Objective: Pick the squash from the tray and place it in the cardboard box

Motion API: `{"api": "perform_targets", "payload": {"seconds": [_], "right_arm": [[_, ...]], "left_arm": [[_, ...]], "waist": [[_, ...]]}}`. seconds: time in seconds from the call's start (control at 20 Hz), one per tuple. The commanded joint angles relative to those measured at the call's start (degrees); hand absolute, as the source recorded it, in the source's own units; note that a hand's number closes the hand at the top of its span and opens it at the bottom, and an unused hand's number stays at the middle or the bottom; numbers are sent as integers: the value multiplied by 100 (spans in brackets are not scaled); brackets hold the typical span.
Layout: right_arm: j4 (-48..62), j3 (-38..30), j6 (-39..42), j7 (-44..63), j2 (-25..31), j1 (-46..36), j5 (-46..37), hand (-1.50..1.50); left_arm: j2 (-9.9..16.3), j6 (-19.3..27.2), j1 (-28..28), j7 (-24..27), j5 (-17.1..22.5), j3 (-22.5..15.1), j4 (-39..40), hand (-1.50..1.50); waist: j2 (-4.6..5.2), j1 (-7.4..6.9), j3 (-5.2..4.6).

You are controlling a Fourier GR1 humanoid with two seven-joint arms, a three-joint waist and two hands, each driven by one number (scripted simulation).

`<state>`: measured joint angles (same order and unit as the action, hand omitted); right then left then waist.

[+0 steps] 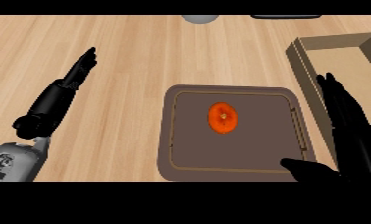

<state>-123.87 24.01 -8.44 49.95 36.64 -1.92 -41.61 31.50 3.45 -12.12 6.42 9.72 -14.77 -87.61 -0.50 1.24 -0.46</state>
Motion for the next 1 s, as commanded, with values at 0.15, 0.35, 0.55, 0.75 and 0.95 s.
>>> {"api": "perform_targets", "payload": {"seconds": [0.15,0.35,0.55,0.75,0.95], "right_arm": [[-202,1068,2078,2190,-639,-1107,7,-150],[487,1002,2774,2738,-1149,-1920,327,-150],[999,1157,3038,3116,-1631,-2158,415,-150],[1391,1190,3112,3512,-2232,-2379,378,-150],[2074,1206,3087,3519,-2883,-2549,119,-150]], "left_arm": [[-112,-133,-214,-63,-85,-105,24,0],[-113,-202,-358,-87,-84,-67,53,0],[-281,-126,-309,22,-230,-203,165,0],[-226,-130,-349,-188,-173,-90,115,0],[-161,-242,-322,-106,-139,-14,144,0]], "waist": [[54,-279,11],[72,-356,8],[66,-287,5],[31,-226,15],[26,-230,16]]}}
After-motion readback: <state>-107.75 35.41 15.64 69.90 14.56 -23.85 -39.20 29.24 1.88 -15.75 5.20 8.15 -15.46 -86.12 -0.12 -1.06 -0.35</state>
